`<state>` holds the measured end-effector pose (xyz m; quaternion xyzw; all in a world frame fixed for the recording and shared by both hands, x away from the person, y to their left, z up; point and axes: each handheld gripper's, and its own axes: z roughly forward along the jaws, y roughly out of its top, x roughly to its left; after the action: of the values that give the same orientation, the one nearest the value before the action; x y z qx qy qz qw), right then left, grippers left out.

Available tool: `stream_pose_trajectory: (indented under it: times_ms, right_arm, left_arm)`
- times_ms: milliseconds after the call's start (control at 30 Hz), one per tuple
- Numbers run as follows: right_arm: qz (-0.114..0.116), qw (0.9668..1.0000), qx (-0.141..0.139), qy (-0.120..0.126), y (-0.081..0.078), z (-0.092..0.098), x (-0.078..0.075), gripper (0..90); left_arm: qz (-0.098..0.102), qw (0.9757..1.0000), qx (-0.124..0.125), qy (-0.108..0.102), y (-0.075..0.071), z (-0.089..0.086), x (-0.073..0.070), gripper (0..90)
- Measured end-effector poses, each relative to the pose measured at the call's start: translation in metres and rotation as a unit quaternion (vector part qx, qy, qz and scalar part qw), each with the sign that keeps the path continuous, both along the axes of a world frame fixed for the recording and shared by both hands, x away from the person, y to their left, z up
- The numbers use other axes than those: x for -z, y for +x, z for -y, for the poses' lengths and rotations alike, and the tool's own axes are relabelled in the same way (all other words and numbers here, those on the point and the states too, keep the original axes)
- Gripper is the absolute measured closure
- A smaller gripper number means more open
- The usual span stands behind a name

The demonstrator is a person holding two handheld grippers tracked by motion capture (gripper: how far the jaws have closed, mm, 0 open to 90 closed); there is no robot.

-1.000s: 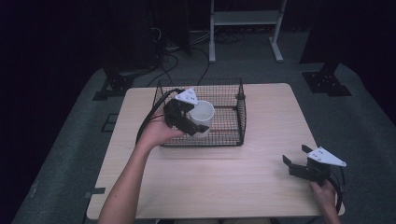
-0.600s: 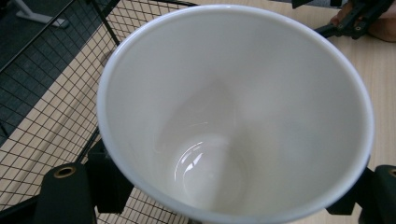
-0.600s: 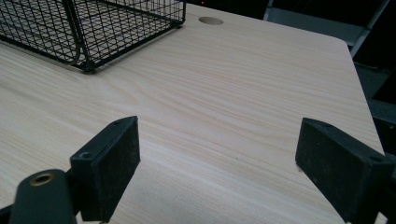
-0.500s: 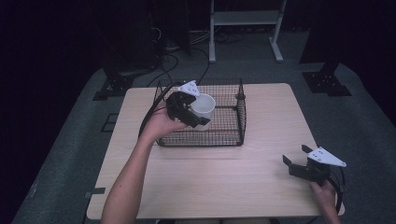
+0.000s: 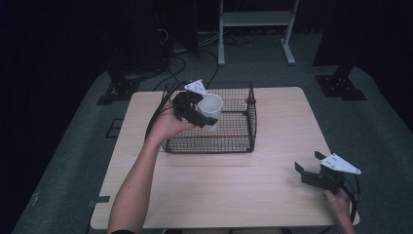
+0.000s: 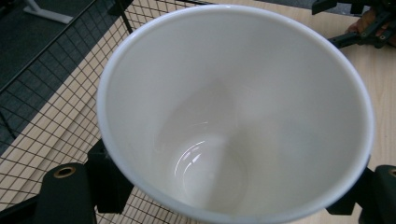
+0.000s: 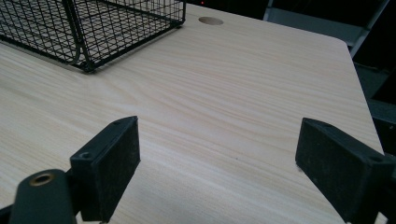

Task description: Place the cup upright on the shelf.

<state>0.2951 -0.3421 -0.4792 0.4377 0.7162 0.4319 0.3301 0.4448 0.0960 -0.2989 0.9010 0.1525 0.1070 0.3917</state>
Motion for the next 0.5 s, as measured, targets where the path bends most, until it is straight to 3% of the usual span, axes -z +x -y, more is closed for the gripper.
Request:
stream_pose_trajectory:
  times_ms: [500]
  right_arm:
    - [0.0,1.0,-0.002,0.002,0.0,0.0,0.0,13.1]
  left_arm:
    - [-0.006,0.9999,-0.01,0.004,0.014,0.001,0.007,21.3]
